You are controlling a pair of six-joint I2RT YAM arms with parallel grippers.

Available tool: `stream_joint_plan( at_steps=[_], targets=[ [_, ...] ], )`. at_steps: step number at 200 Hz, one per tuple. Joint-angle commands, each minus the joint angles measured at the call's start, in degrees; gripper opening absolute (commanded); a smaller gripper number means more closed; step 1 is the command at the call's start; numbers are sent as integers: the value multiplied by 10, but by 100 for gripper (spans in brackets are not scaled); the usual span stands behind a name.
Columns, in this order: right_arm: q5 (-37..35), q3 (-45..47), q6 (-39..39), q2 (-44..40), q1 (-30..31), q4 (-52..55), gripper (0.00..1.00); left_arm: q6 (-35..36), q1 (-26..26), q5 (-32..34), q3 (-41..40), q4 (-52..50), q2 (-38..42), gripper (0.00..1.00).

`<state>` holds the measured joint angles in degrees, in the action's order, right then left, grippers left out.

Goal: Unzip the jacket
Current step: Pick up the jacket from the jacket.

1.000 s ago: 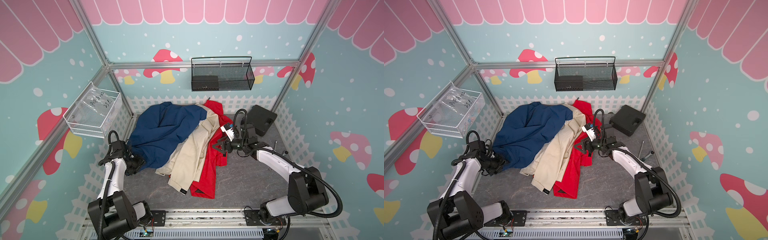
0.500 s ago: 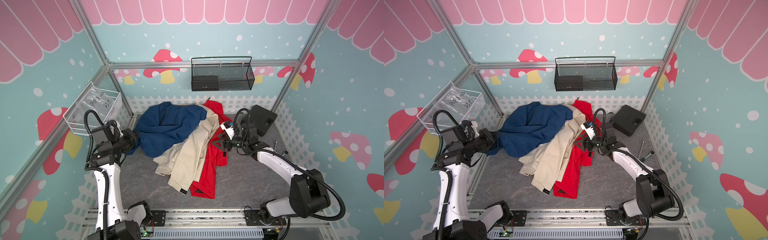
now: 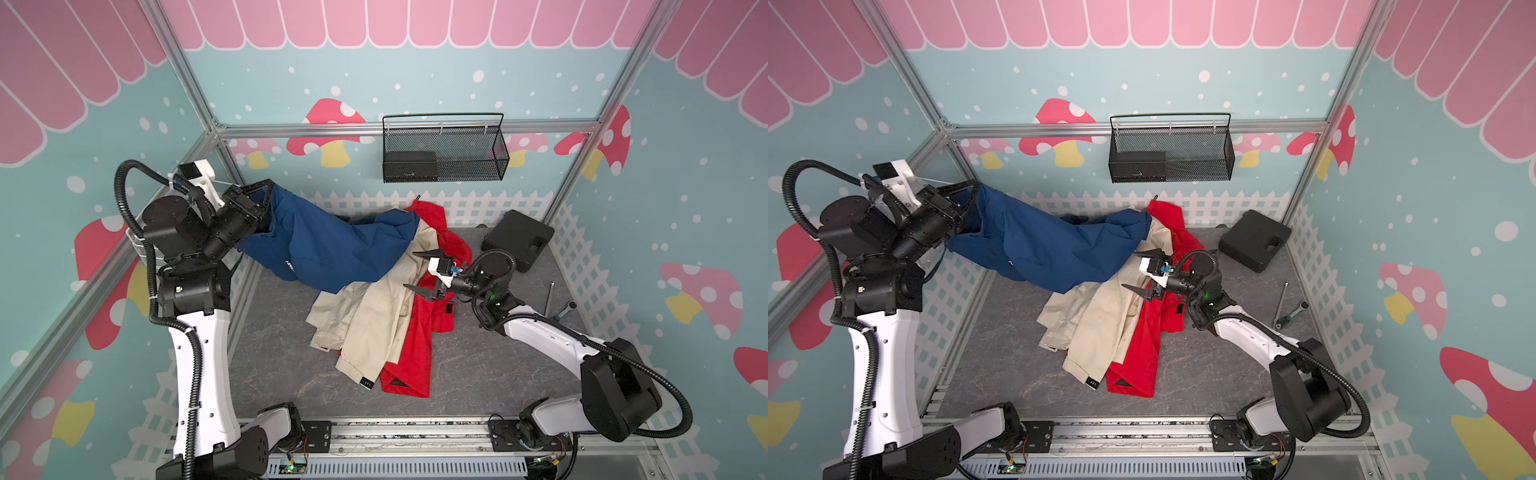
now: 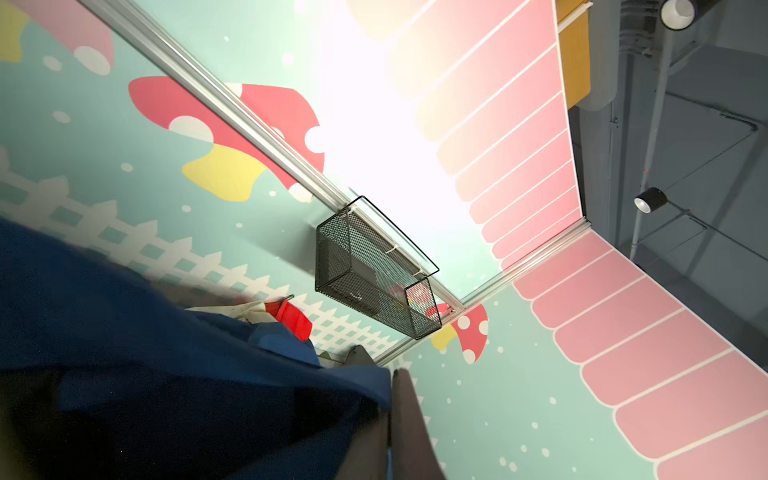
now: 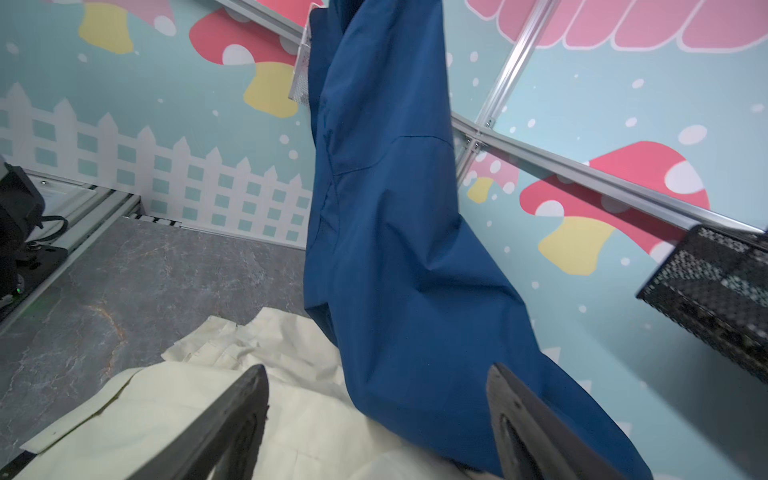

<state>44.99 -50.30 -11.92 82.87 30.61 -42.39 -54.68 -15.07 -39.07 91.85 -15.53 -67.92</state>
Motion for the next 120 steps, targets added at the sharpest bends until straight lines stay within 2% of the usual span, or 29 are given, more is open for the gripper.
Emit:
stream_joint_plan(
  at_steps=[1,41,62,95,120],
  targets=[
    [13,-20,29,21,40,-73,84,-43,9,-8,33,86,-10,0],
    [-27,0,156,56,113,-202,75,-42,30,-7,58,98,-27,0],
    [-59,-14,206,78,144,-222,73,-38,44,-7,59,106,-31,0],
    [-157,-37,220,98,193,-226,81,-36,59,-13,65,119,-41,0],
    [-226,-33,218,99,201,-223,81,-37,66,-14,76,121,-51,0]
  ],
)
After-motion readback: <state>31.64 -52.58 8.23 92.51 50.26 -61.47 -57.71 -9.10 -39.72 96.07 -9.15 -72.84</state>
